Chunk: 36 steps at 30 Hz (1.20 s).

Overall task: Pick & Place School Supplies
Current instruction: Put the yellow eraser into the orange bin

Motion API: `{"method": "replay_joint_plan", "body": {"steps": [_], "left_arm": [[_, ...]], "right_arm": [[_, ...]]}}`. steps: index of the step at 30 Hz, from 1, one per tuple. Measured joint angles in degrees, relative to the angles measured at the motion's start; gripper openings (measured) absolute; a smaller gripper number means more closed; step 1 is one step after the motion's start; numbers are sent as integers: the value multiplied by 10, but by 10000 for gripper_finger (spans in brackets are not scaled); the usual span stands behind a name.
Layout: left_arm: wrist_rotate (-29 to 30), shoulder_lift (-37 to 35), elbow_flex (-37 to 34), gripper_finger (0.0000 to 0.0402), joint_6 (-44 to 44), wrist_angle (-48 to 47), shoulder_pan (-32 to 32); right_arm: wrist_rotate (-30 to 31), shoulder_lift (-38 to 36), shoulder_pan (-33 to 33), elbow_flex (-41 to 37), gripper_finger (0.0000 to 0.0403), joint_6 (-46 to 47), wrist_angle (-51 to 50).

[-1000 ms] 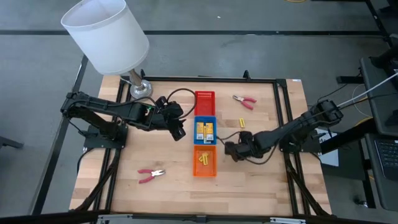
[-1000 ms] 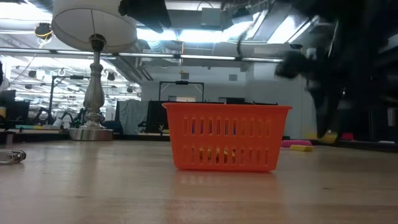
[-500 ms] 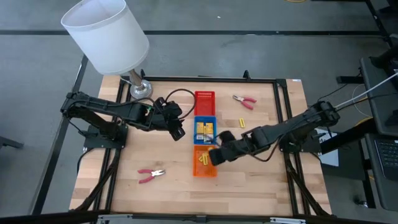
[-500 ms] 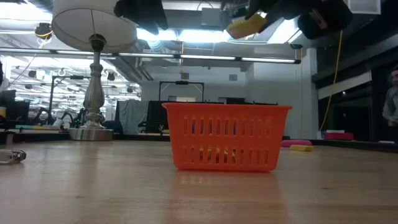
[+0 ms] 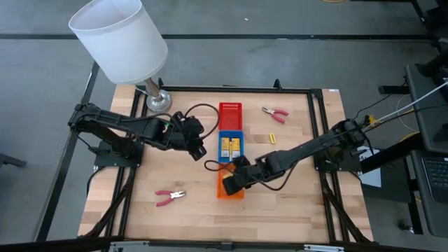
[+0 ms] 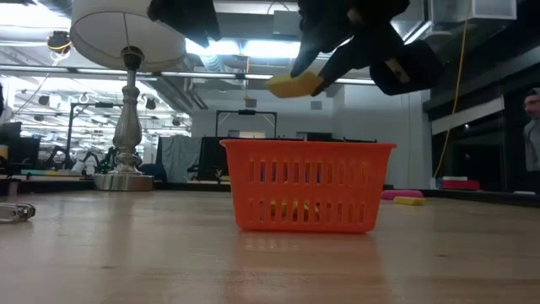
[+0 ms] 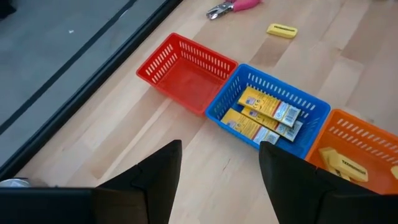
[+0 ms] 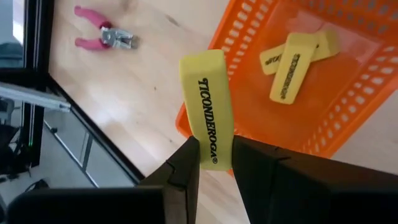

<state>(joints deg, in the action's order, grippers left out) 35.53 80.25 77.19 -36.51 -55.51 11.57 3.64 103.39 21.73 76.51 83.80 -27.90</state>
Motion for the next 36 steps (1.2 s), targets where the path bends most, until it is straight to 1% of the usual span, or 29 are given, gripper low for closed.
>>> {"method": "replay_joint_plan", "body": {"steps": [6, 8, 10, 13, 18, 21, 25, 28, 31, 33, 36], "left_arm": [[18, 0, 0, 212, -5, -26, 12], [21, 0, 0, 212, -5, -29, 12], [22, 0, 0, 212, -5, -35, 12], [28, 0, 0, 212, -5, -49, 12], [50, -6, 0, 212, -7, -95, 12], [59, -23, 0, 212, -9, -125, 10], [58, -72, 0, 212, 40, -127, 10], [34, -118, 0, 212, 96, -123, 10], [-27, -169, -12, 212, 147, -89, 10], [-58, -204, -33, 212, 157, -40, 6], [-65, -250, -76, 212, 132, 8, -3]], "right_arm": [[11, 0, 0, 0, 83, -7, 7], [11, 0, 2, 0, 90, -7, 14], [16, 0, 4, 0, 106, -4, 18], [20, 0, 8, 0, 143, 6, 17], [20, 0, 15, 0, 196, 23, 11], [25, 0, 20, 0, 210, 27, -10], [55, -19, 22, 0, 214, 24, -77], [97, -56, 18, 0, 213, 12, -154], [130, -102, 2, -13, 213, 6, -214], [133, -135, -23, -41, 213, 1, -228], [117, -174, -78, -89, 213, -22, -229]]}}
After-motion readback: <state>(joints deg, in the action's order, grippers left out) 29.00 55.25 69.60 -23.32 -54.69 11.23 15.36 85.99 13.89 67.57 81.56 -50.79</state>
